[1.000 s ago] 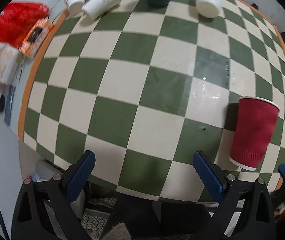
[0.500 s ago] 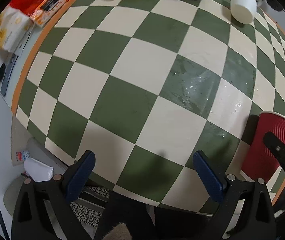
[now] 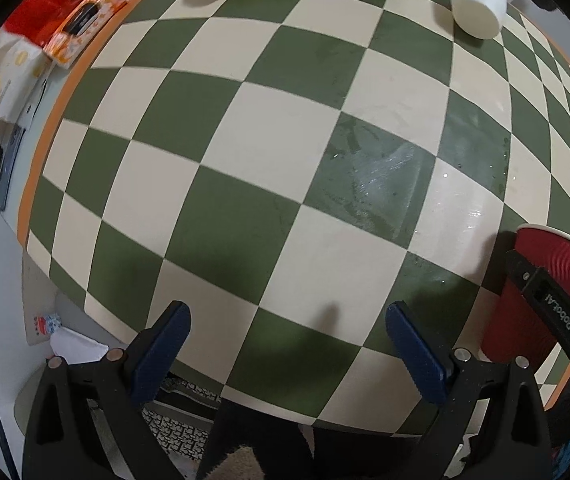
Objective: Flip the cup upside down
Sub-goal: 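Reach the right tool to the red cup and grasp its body, then lift the red cup with the right tool and rotate it over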
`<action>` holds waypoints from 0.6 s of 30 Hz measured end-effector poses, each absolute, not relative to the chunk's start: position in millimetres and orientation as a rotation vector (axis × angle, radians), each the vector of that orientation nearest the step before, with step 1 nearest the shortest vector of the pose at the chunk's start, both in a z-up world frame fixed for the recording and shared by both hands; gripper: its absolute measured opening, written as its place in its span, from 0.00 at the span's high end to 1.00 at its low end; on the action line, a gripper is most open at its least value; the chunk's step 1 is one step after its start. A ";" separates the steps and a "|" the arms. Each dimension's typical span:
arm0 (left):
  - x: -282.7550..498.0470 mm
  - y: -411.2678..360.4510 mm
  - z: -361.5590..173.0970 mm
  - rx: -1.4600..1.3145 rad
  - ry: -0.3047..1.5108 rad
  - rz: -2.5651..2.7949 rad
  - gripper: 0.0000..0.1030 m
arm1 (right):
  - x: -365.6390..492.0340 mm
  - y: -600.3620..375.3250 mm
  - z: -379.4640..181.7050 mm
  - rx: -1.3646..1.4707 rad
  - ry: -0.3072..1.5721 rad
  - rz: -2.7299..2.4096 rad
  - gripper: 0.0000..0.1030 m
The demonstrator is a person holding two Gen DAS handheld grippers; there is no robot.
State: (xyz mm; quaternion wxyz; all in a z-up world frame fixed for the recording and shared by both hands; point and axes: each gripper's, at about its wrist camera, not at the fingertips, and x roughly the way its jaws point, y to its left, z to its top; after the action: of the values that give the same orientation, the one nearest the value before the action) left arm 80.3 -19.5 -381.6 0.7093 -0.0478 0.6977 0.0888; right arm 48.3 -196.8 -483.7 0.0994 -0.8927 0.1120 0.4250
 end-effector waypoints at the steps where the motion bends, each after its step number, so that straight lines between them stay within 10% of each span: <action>1: 81.8 -21.1 -381.0 -0.097 1.546 0.192 0.03 | 48.3 -194.2 -484.2 -2.625 0.339 1.254 0.21; 18: 104.3 -36.4 -369.4 -0.040 1.522 0.158 0.03 | 80.9 -150.5 -471.2 -2.217 0.830 1.142 0.22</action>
State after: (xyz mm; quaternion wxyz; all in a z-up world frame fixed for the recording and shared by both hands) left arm 104.3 -36.4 -369.4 0.7212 -0.0183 0.6888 0.0717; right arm 80.9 -150.5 -471.2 0.2539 -0.8159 0.3053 0.4203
